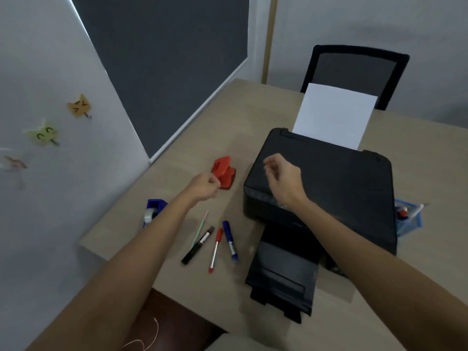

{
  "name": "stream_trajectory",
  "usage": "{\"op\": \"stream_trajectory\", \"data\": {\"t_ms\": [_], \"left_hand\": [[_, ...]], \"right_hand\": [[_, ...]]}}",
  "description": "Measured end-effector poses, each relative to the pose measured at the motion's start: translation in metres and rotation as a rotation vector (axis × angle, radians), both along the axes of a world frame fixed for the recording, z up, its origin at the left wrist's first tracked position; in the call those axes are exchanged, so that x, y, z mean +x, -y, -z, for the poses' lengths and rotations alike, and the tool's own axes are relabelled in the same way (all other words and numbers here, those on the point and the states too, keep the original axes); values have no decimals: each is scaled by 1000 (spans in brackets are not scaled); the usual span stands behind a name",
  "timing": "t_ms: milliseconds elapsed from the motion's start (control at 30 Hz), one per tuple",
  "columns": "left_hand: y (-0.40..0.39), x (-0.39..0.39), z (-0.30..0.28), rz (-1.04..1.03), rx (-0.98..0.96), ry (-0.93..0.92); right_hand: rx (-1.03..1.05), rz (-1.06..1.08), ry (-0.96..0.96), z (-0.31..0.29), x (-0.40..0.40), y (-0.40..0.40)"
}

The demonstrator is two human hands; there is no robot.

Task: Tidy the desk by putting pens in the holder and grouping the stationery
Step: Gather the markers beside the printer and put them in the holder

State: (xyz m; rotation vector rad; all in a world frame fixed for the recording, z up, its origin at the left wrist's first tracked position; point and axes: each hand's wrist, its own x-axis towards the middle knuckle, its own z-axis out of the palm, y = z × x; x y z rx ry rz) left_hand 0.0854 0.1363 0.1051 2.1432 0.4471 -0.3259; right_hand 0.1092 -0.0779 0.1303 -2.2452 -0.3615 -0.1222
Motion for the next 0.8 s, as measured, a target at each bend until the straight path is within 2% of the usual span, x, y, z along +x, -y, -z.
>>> {"op": "stream_trajectory", "data": {"t_ms": [100,233,333,433,533,667,800], "left_hand": [[-38,-10,54,61,186,-129],[-48,-20,109,203,402,-245],[-48,-19,137,210,407,-243],[-47,-17,153,233,430,-216],[-48,-16,160,262,472,-185],[-58,-23,164,225,391,-153],[-55,-48,169,313,321,-116]], "right_hand": [[-78,-155,28,26,-20,-41],[-259,-253,-216,78,-42,-72],[-465,-167,-513,110,-50,-77],[-632,-110,-618,133,-52,-85],[-603,-37,-670,150,-51,-100],[-628,51,-672,166,-53,-111],[-593,224,-776,173,-54,-108]]}}
